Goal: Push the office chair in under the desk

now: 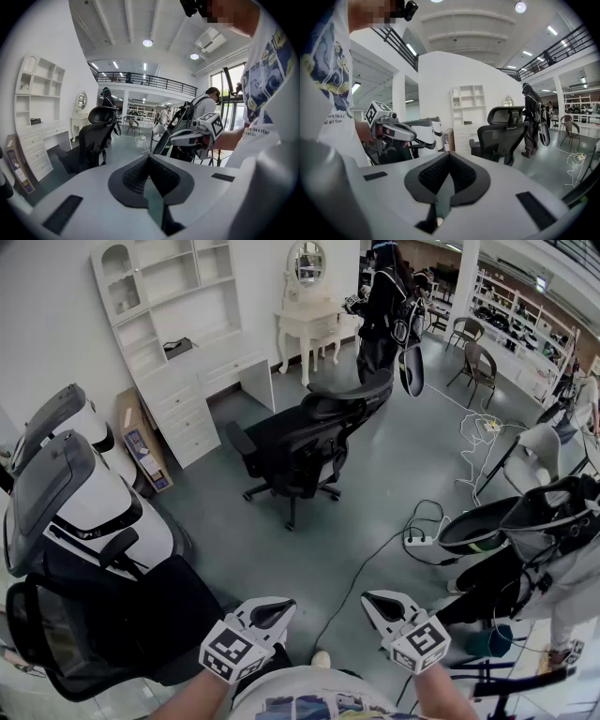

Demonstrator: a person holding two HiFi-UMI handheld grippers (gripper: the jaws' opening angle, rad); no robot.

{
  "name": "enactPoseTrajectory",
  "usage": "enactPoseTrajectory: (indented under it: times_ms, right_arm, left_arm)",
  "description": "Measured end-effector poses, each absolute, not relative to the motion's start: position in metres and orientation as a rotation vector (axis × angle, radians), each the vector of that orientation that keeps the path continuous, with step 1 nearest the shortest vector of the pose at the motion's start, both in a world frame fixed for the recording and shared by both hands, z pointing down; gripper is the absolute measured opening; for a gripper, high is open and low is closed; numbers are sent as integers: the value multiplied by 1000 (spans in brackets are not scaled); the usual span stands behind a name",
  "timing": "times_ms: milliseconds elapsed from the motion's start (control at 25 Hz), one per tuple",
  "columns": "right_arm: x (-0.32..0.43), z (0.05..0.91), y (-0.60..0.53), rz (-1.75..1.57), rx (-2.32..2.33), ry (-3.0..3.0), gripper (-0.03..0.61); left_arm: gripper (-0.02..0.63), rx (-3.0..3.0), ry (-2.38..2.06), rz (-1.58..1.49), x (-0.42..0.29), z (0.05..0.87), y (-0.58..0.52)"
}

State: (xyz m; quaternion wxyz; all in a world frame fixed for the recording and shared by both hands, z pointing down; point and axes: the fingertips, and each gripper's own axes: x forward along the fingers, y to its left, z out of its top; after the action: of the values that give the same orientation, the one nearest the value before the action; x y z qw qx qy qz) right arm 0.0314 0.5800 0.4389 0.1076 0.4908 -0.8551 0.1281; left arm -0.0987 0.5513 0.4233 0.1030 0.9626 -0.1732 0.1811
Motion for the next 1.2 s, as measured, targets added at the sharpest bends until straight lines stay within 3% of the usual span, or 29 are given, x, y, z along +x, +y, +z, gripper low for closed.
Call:
enactPoseTrajectory:
  times_ms: [840, 920, 1000, 1200]
  right_arm:
    - [73, 468, 546, 508, 1456, -2470, 28]
    - [80, 474, 526, 534, 1469, -2461, 51]
    - [87, 478, 501, 551, 1491, -2439, 176]
    - [102, 475, 436, 577, 1587, -2375, 187]
  left_arm:
    - [15, 2808, -603, 538, -68, 434, 508]
    - [22, 2804, -608, 541, -68, 439, 485]
    - [62, 2807, -605, 536, -64, 442, 457]
    - [112, 2846, -550, 551, -50, 439, 380]
